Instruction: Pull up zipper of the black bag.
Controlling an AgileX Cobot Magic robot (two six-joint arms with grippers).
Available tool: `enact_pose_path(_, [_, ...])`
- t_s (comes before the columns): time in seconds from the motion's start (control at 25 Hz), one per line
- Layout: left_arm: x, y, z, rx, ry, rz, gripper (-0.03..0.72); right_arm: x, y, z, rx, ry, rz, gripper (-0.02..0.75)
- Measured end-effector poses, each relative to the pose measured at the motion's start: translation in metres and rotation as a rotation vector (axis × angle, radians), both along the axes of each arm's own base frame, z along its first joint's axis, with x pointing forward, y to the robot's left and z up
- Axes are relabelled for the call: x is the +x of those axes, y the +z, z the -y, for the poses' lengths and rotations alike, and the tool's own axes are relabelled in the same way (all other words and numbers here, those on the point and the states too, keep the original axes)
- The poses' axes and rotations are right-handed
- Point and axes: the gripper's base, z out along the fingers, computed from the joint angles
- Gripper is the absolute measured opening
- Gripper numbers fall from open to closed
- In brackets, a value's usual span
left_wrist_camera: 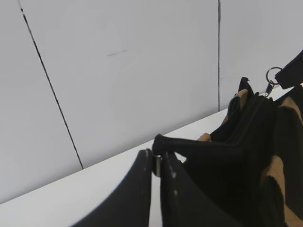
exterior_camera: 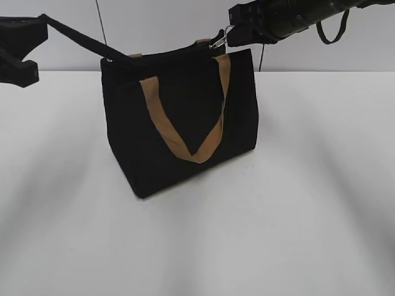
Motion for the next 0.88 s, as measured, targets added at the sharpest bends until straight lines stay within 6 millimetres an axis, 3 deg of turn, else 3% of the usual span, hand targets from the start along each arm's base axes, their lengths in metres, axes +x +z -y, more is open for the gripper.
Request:
enact_pose_path(0.16, [0.0,0.0,0.0,-0.003,0.002,-0.003,0.009,-0.003,0.0,-0.009,-0.008,0.027,0.01,0.06])
enact_pose_path(0.44, [0.002,-0.004,-0.001,0.005,0.014,-0.032,0.011,-0.004,0.001,-0.013,-0.017,0.046,0.022,0.307])
enact_pose_path(0.56, [0.002,-0.005,-0.001,-0.008,0.023,-0.052,0.036,-0.007,0.006,-0.013,-0.015,0.058,0.025,0.368])
enact_pose_path(0.68, [0.002,-0.006,-0.002,-0.041,0.034,-0.076,0.139,-0.013,0.018,-0.011,-0.03,0.076,0.05,0.389])
enact_pose_path(0.88, [0.002,-0.008,-0.003,-0.115,0.059,-0.138,0.385,-0.024,0.031,-0.008,-0.088,0.127,0.066,0.393])
